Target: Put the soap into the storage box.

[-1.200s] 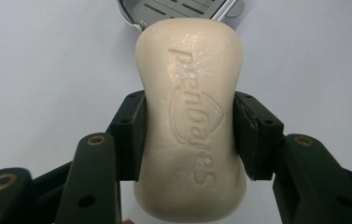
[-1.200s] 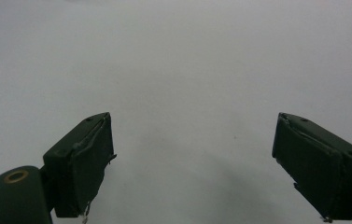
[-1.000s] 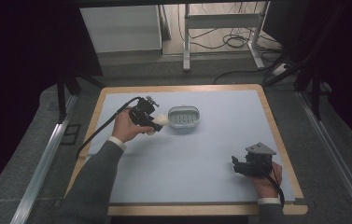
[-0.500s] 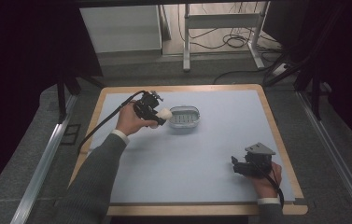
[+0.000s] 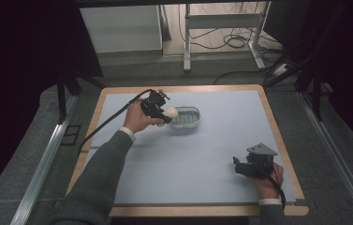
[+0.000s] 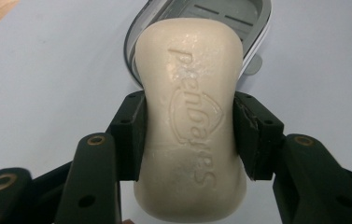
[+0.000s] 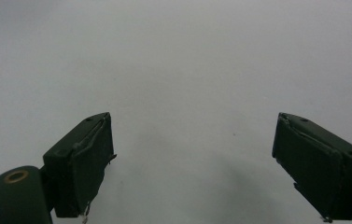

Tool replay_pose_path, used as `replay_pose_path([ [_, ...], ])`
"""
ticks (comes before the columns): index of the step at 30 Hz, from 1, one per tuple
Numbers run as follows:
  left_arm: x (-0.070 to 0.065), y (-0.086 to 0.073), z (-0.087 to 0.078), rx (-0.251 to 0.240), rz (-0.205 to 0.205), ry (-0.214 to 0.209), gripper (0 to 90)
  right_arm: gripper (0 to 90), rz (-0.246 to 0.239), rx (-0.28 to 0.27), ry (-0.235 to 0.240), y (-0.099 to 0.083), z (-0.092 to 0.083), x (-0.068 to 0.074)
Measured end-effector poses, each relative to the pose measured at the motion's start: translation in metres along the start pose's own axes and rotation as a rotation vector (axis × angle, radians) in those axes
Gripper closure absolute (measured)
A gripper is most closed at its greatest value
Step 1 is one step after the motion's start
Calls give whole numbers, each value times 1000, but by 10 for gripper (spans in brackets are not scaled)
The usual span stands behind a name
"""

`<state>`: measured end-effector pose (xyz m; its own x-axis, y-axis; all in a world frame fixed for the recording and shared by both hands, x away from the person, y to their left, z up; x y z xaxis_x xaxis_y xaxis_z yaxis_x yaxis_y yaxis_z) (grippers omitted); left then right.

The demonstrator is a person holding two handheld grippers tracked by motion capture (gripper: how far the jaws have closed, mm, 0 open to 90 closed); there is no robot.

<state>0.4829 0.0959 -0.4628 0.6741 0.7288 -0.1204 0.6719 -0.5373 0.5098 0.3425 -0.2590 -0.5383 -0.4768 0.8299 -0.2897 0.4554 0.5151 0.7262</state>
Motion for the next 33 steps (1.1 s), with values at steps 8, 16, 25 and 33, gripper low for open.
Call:
replay_pose_path([
  [8,-4,10,9,22,36,4,494,123,-1,1,3,-1,0,0],
  [16,-18,30,16,6,87,-3,494,123,3,0,2,-1,0,-1],
  [25,-26,52,31,25,140,-8,494,124,5,5,-7,-3,0,-5],
  [33,-25,52,49,54,152,5,494,123,15,10,-15,-6,-1,-7],
])
Point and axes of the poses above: each handheld gripper's, and its own axes: z roughly forward along the jaws, y roughly out of its top, x roughly to its left, the point moved 3 cm from there along z, roughly forward along the jaws, and after that the axes turned 10 degrees about -z, right-handed, at the moved point
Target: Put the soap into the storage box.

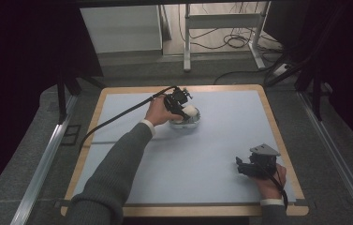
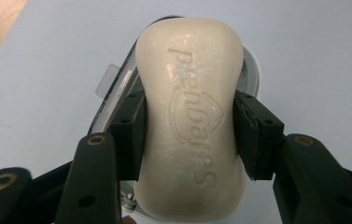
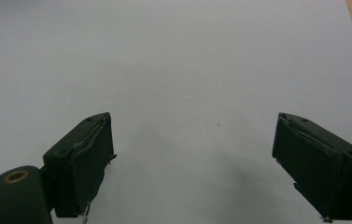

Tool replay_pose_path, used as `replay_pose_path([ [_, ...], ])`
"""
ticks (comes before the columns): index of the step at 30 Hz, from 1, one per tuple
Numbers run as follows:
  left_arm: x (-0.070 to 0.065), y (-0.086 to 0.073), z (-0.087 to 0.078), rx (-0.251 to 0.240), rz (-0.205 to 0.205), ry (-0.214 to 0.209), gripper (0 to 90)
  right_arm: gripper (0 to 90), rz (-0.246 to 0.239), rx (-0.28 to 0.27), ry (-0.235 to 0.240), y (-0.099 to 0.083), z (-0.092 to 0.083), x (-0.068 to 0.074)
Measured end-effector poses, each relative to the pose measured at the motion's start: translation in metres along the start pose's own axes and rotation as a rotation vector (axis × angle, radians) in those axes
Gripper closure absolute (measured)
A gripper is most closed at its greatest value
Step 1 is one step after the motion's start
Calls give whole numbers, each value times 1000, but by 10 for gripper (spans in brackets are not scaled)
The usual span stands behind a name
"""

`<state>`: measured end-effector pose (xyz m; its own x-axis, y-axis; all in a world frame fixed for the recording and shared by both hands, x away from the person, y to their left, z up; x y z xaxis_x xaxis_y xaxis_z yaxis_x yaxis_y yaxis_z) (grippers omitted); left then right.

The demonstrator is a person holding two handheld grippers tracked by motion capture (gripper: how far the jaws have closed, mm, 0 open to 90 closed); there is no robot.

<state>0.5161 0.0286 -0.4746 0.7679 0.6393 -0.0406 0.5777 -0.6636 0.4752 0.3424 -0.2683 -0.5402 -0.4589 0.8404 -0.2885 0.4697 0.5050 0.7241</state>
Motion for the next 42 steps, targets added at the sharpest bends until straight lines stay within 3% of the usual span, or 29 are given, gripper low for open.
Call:
replay_pose_path([
  [5,-2,-1,5,-3,11,-7,494,123,-3,4,1,0,0,1],
  [9,2,-5,7,-12,-7,-19,482,123,-6,4,1,0,1,1],
  [12,4,-6,-2,-60,-37,-65,457,123,-6,4,2,0,1,1],
  [17,3,-10,-13,-94,-53,-62,416,123,-11,6,5,0,1,3],
  [23,2,-23,-20,-86,-78,-68,345,123,-12,7,6,0,1,4],
  [25,1,-36,-27,-105,-109,-79,333,123,-12,10,5,0,2,3],
  [28,2,-44,-31,-114,-122,-72,306,123,-11,13,6,0,3,4],
  [29,1,-54,-36,-118,-140,-72,297,123,-12,11,8,1,2,5],
  [33,0,-69,-43,-135,-152,-67,285,123,-5,4,2,1,1,3],
  [38,-3,-102,-56,-195,-191,-63,272,123,-5,4,-1,1,0,2],
  [42,-5,-128,-61,-216,-209,-51,252,123,-8,8,3,2,0,5],
])
Point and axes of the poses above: each handheld gripper's, and its own axes: z roughly forward along the jaws, y roughly out of its top, x roughly to its left, the point moved 3 cm from there along z, roughly forward along the jaws, and after that the axes turned 10 degrees about -z, right-handed, at the moved point
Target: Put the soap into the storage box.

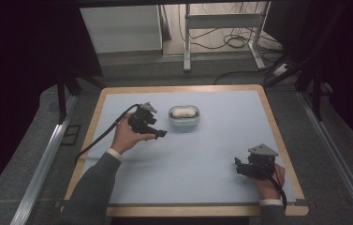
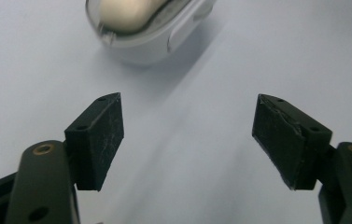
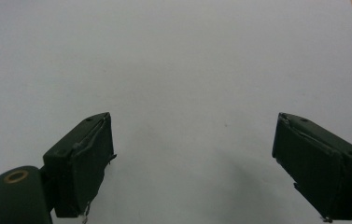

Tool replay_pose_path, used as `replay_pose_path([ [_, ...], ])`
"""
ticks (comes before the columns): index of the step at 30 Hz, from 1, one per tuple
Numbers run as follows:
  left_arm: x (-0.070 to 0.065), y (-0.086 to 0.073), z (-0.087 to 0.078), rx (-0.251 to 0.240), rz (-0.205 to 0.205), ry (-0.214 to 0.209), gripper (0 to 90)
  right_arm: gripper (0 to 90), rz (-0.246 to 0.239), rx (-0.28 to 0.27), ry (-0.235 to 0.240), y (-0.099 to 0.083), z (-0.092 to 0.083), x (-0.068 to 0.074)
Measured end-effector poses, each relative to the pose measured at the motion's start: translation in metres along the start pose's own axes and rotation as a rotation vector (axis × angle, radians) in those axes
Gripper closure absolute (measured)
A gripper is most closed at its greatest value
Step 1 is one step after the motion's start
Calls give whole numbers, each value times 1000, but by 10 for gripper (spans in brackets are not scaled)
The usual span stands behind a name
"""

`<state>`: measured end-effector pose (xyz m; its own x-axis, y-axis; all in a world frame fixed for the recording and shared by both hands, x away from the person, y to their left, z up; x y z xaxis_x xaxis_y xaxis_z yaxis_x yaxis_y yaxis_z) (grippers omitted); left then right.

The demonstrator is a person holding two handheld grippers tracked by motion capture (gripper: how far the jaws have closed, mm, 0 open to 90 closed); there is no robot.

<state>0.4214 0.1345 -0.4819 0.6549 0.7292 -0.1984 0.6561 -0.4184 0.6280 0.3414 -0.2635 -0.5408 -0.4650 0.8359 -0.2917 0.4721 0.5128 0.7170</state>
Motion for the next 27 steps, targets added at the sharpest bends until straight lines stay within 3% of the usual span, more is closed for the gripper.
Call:
replay_pose_path([
  [8,4,-57,-20,-54,-57,22,249,123,-10,0,0,1,0,3],
  [13,7,-93,-31,-97,-120,19,252,123,-15,-1,-1,2,0,4],
  [19,7,-127,-39,-85,-150,51,244,124,-14,2,-4,1,1,4],
  [23,7,-140,-43,-112,-180,47,246,123,-20,1,-8,1,1,5],
  [27,9,-142,-45,-106,-181,48,238,124,-19,-2,-9,2,1,6],
])
Point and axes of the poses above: each handheld gripper's, and its own axes: z roughly forward along the jaws, y roughly out of its top, x roughly to its left, the point moved 3 cm from there along z, roughly forward along the jaws, and after that the axes turned 10 degrees about -z, right-handed, at the moved point
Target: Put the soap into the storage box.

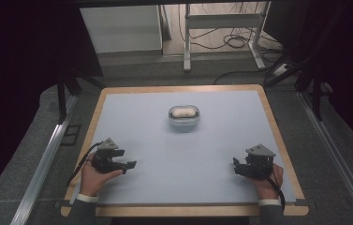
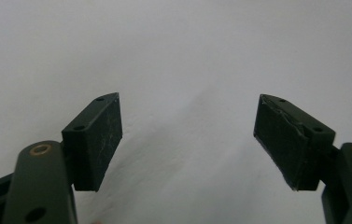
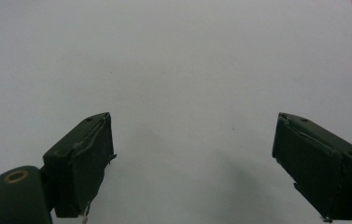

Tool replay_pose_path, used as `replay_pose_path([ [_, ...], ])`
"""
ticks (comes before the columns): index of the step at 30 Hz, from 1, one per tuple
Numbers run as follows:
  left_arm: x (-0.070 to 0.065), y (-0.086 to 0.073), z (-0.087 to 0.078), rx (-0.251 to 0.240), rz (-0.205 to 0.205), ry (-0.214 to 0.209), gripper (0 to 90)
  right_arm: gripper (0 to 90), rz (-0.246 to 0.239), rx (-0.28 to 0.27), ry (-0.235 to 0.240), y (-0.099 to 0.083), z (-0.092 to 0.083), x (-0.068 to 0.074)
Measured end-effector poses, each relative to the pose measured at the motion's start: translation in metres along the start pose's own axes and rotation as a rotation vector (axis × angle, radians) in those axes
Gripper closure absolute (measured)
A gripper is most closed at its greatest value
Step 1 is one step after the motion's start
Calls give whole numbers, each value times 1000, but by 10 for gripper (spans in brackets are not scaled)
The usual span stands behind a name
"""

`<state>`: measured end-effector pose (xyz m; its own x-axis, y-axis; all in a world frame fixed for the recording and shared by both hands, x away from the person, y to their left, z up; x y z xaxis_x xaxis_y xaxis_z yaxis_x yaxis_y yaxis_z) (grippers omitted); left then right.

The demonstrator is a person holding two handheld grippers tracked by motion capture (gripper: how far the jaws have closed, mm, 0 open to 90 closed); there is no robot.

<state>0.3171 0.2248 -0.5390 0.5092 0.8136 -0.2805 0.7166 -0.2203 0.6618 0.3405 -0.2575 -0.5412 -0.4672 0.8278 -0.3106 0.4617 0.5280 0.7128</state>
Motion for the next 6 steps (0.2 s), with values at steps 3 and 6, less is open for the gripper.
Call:
replay_pose_path([
  [3,1,3,-4,-39,-27,-14,237,123,-5,-5,-4,1,0,0],
  [6,1,3,-4,-42,-30,-16,228,123,-6,-8,-4,2,-1,1],
])
Point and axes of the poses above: each handheld gripper's, and its own axes: z roughly forward along the jaws, y roughly out of its top, x roughly to its left, the point moved 3 cm from there along z, roughly forward along the jaws, and after that the axes turned 10 degrees about -z, right-handed, at the moved point
